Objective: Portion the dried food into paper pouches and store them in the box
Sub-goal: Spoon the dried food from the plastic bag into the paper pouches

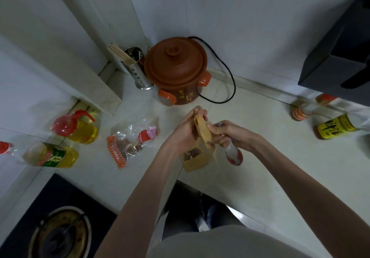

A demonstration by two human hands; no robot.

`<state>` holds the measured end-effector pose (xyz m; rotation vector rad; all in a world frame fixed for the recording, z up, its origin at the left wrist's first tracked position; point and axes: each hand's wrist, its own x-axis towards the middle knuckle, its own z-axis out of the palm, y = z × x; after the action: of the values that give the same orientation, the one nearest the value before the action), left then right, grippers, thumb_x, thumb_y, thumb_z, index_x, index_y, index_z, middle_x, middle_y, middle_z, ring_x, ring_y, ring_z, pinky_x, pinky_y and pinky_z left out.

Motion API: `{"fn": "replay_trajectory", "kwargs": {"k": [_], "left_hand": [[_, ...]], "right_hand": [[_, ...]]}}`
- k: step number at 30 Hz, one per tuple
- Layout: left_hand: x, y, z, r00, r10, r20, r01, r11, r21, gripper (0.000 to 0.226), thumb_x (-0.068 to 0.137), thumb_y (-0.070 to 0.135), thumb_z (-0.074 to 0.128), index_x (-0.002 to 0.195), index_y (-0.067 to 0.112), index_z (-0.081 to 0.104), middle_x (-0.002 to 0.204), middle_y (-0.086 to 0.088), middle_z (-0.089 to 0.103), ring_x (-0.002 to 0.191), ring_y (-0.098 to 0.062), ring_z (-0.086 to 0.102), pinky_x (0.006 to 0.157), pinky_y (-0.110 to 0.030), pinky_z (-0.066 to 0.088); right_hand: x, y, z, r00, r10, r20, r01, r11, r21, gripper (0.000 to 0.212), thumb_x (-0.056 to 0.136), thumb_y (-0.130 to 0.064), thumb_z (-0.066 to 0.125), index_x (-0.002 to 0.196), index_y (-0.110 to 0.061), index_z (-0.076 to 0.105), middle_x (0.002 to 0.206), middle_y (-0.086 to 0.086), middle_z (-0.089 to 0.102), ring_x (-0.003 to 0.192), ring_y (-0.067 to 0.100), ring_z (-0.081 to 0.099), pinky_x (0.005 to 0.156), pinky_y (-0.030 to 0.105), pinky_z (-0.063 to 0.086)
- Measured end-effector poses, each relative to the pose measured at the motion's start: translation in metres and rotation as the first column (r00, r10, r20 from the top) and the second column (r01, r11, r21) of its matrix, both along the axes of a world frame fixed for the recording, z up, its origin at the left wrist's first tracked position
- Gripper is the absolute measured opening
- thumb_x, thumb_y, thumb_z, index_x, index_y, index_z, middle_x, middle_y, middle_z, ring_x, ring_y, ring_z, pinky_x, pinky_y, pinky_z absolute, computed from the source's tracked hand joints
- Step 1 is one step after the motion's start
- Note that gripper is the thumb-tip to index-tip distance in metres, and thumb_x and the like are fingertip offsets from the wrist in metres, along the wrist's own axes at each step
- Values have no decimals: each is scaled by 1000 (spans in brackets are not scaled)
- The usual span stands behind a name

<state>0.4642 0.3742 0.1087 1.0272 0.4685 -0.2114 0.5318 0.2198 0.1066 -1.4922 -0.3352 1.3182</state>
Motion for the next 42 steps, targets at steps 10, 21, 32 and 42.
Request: {"fn": "replay_trajectory", "kwargs": {"k": [10,21,32,42], "left_hand": [[-5,-6,-50,971,126,-204,-111,990,86,29,96,40,51,115,23,65,118,-2,68,115,-27,59,82,-34,51],[-22,-31,-109,898,123,-423,98,881,464,27,95,17,48,117,14,64,109,-14,68,100,-29,65,89,-48,55],[3,-33,-94,917,189,-350,129,691,712,24,91,7,46,108,11,62,104,-10,63,89,-24,61,72,-31,52],[93,-110,20,885,-457,82,124,403,907,28,88,2,48,103,22,61,106,7,60,89,1,53,74,-3,37]], "right_hand": [[-14,-21,-49,863,-435,255,486,853,-190,32,86,-24,66,56,-15,59,48,-4,48,49,10,36,44,19,29],[-22,-20,-123,795,-418,440,605,606,-517,28,85,-26,64,82,2,69,72,13,60,73,26,61,58,30,42],[-10,-52,-102,796,-437,419,588,721,-366,27,96,-9,40,100,-1,65,92,10,62,85,22,57,71,27,44],[-4,-120,-29,650,-516,557,692,705,-156,37,100,-28,36,74,-9,55,47,5,65,45,22,63,45,14,46]]}}
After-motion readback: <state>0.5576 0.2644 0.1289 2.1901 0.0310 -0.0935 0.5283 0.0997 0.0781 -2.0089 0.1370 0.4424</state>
